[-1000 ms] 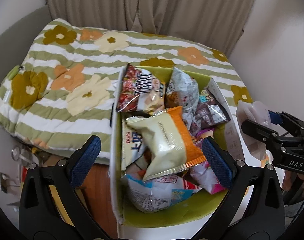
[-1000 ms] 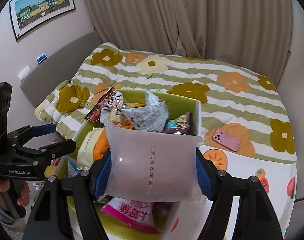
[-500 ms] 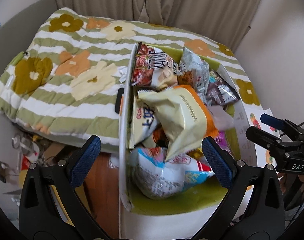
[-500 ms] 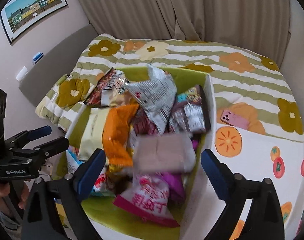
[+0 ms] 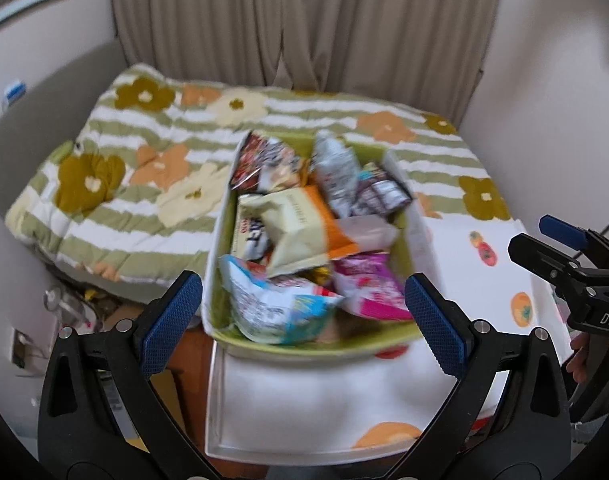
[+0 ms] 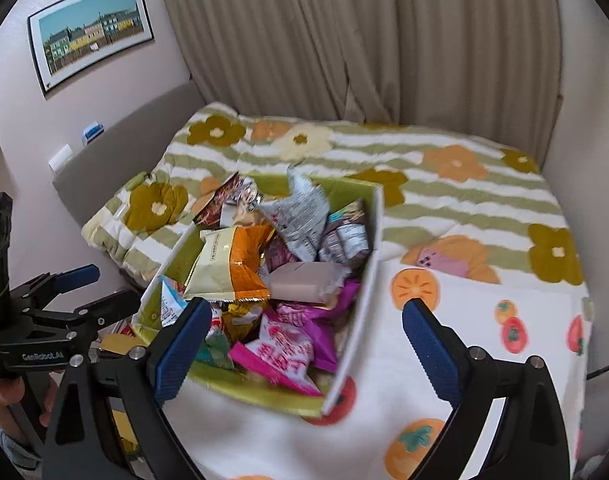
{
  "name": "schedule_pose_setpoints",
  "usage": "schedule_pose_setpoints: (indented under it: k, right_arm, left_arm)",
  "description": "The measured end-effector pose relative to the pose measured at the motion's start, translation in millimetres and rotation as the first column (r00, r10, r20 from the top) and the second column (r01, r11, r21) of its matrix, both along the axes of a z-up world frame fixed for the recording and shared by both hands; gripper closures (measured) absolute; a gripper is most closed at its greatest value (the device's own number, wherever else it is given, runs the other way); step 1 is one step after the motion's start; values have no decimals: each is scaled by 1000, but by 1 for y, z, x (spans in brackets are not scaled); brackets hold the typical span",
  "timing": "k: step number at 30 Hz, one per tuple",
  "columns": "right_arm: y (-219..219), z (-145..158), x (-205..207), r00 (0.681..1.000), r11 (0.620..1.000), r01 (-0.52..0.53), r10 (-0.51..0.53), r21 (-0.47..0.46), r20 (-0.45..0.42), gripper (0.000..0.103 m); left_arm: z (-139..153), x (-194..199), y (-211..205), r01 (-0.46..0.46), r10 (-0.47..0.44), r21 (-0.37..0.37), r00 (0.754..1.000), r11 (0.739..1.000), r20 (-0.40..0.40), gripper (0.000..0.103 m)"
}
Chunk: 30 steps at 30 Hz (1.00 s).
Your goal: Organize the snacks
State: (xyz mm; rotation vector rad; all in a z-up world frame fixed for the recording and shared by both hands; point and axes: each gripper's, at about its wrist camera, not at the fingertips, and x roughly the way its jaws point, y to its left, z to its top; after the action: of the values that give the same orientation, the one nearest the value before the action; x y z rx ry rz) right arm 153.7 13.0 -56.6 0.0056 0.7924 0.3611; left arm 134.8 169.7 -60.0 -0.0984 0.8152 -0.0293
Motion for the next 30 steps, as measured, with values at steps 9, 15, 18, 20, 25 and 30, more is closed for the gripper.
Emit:
schedule_pose_setpoints:
  k: [9, 15, 18, 20, 25, 30]
  right_arm:
    - [-59, 42, -91, 978, 983, 174, -166, -59, 123, 8]
    - [-87, 54, -137, 949, 959, 274, -257, -74, 185, 1]
    - [-94, 56, -156, 936, 950, 303, -283, -70, 210, 1]
    - [-98, 58, -169, 925, 942, 326, -303, -72, 230, 1]
    - [-106, 60, -187, 913, 935, 350, -326, -61, 245, 1]
    - [-109, 61, -196, 909, 933, 356, -331, -56, 252, 1]
  left_arm:
    - [48, -86, -61, 58, -60, 18, 986, 998, 156, 2]
    - [64, -128, -86, 63, -71, 39, 967, 997, 244, 0]
    - [65, -140, -96, 63, -73, 47, 965, 997, 253, 0]
    - [64, -147, -100, 62, -74, 54, 964, 997, 257, 0]
    - [62, -159, -108, 64, -78, 61, 963, 996, 259, 0]
    - [63, -165, -111, 63, -77, 63, 961, 996, 266, 0]
